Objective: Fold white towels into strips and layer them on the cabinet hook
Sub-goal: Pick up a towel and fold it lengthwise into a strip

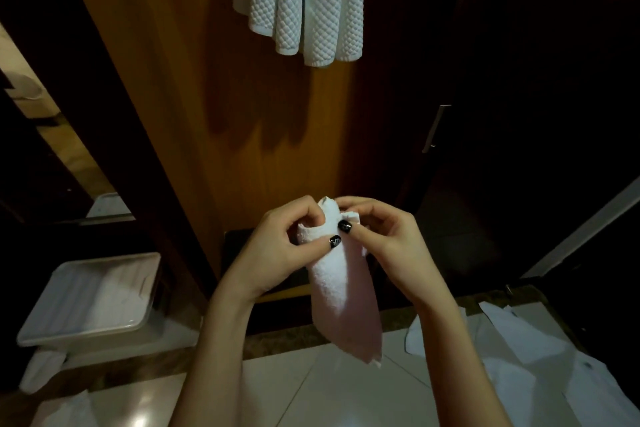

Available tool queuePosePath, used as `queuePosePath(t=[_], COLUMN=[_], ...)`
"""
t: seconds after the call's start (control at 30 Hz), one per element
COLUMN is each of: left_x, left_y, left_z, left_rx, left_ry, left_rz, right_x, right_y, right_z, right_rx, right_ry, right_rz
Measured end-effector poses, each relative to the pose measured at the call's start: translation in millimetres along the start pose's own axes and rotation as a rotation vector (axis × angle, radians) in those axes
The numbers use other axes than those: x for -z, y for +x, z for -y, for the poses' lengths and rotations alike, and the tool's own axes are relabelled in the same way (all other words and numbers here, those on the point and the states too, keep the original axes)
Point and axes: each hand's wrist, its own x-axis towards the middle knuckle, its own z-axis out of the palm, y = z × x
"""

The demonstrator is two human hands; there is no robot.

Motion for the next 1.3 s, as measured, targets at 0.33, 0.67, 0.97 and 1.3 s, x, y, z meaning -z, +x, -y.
queuePosePath(t=[0.33, 0.67, 0.97, 1.3], left_x=[-8, -14, -17, -9], left_y=[12, 14, 10, 63], left_z=[-4, -12, -9, -16], left_rx=[-0.051, -0.081, -0.086, -0.068], left_ry=[0.049, 0.223, -0.193, -0.437], left_rz=[-0.076, -0.284, -0.068, -0.426], right_x=[17, 13, 6, 13], right_y=[-6, -2, 19, 19], right_z=[12, 16, 31, 6], right_rx=[-0.019, 0.084, 0.225, 0.225], right_ry=[-0.046, -0.213, -0.061, -0.232], right_rz=[-0.018, -0.117, -0.286, -0.297])
